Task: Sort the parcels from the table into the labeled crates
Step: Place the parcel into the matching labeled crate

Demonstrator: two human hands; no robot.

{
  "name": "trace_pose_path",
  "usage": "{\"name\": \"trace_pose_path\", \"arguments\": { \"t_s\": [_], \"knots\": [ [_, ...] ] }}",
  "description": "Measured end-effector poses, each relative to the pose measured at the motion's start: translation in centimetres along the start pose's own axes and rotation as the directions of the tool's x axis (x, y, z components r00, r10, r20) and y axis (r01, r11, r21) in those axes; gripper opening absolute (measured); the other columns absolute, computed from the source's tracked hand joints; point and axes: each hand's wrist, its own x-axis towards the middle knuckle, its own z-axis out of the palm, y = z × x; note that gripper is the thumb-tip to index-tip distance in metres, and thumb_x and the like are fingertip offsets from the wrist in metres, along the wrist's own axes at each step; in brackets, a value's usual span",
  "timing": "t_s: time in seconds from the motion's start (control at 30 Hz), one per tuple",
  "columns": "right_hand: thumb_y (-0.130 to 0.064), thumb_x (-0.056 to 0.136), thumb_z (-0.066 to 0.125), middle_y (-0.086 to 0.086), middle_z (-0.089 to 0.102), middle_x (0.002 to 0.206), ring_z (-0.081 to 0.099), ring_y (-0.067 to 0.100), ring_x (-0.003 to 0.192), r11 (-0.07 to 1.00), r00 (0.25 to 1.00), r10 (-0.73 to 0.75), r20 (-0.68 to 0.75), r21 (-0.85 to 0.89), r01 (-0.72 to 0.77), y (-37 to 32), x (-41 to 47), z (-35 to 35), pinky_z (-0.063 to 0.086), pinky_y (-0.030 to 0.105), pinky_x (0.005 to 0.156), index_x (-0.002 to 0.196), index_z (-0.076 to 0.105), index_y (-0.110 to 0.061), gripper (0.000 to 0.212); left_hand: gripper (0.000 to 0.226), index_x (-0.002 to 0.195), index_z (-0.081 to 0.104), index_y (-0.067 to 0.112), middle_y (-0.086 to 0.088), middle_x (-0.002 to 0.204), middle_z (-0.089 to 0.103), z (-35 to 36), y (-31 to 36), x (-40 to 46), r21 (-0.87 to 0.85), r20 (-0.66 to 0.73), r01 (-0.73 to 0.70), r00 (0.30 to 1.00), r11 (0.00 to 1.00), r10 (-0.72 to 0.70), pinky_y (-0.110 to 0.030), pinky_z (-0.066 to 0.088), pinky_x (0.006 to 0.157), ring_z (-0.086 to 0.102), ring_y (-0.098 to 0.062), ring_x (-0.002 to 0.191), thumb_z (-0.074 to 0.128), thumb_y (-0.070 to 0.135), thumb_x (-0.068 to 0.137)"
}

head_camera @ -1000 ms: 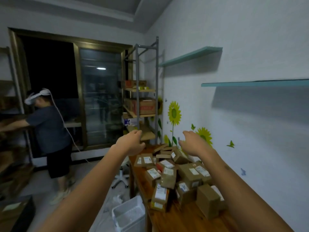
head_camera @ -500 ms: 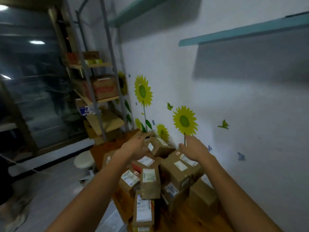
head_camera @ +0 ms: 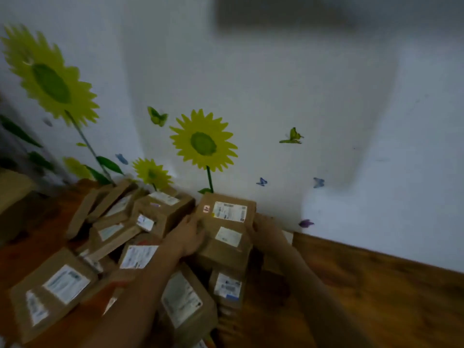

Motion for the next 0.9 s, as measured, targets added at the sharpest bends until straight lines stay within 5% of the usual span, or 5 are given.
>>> {"name": "trace_pose_path", "arguments": {
  "t_s": [0.37, 0.47, 0.57, 0.77, 0.9],
  "knots": [
    [-0.039, 0.108, 0.04, 0.01, 0.065, 0.11, 0.062, 0.02, 0.091, 0.81, 0.846, 0.53, 0.06, 0.256, -0.527, 0.6, 2.4, 8.5, 0.05, 0.03, 0.075, 0.129, 0.048, -0.002, 0.044, 0.034, 0.11, 0.047, 0.028, 0.004, 0.112, 0.058, 2.7, -2.1, 4.5, -0.213, 0.163, 0.063, 0.986, 0.975, -0.028, -0.025, 0.032, 0.085, 0.043, -0.002, 0.074, 0.032, 0.057, 0.103],
    [-0.037, 0.107, 0.044, 0.005, 0.061, 0.101, 0.059, 0.014, 0.081, 0.778, 0.826, 0.564, 0.026, 0.318, -0.542, 0.6, 2.2, 8.8, 0.046, 0.024, 0.059, 0.133, 0.048, -0.001, 0.045, 0.037, 0.123, 0.051, 0.024, -0.001, 0.128, 0.058, 1.9, -1.2, 3.6, -0.392, 0.168, 0.09, 0.985, 0.915, -0.025, -0.017, 0.03, 0.077, 0.052, -0.005, 0.089, 0.041, 0.053, 0.103],
    [-0.037, 0.105, 0.049, 0.0, 0.063, 0.096, 0.062, 0.011, 0.077, 0.767, 0.834, 0.551, -0.022, 0.407, -0.496, -0.6, 0.3, 7.8, 0.045, 0.018, 0.052, 0.131, 0.048, -0.004, 0.042, 0.049, 0.142, 0.045, 0.019, 0.004, 0.123, 0.052, 0.8, -0.9, 1.6, -0.615, 0.121, 0.135, 0.99, 0.777, -0.076, -0.017, 0.034, 0.082, 0.054, -0.02, 0.119, 0.053, 0.044, 0.1],
    [-0.03, 0.099, 0.061, -0.012, 0.058, 0.097, 0.064, -0.012, 0.079, 0.767, 0.859, 0.405, -0.314, 0.628, -0.132, -4.6, -8.6, 2.8, 0.053, 0.012, 0.057, 0.117, 0.051, -0.014, 0.027, 0.059, 0.111, 0.056, 0.027, -0.002, 0.111, 0.064, -1.1, 0.2, -5.4, -0.926, 0.013, 0.041, 0.997, 0.375, -0.077, -0.039, 0.051, 0.085, 0.064, -0.023, 0.103, 0.063, 0.07, 0.072],
    [-0.045, 0.083, 0.062, -0.021, 0.058, 0.108, 0.065, -0.011, 0.09, 0.652, 0.869, 0.342, -0.357, 0.757, 0.054, -6.0, -15.0, 2.4, 0.058, 0.016, 0.068, 0.117, 0.049, -0.031, 0.039, 0.057, 0.091, 0.056, 0.041, 0.005, 0.098, 0.069, -1.2, 1.0, -11.3, -0.934, -0.068, -0.016, 0.989, 0.356, -0.135, -0.06, 0.043, 0.1, 0.064, -0.028, 0.104, 0.064, 0.085, 0.056]
  ]
}}
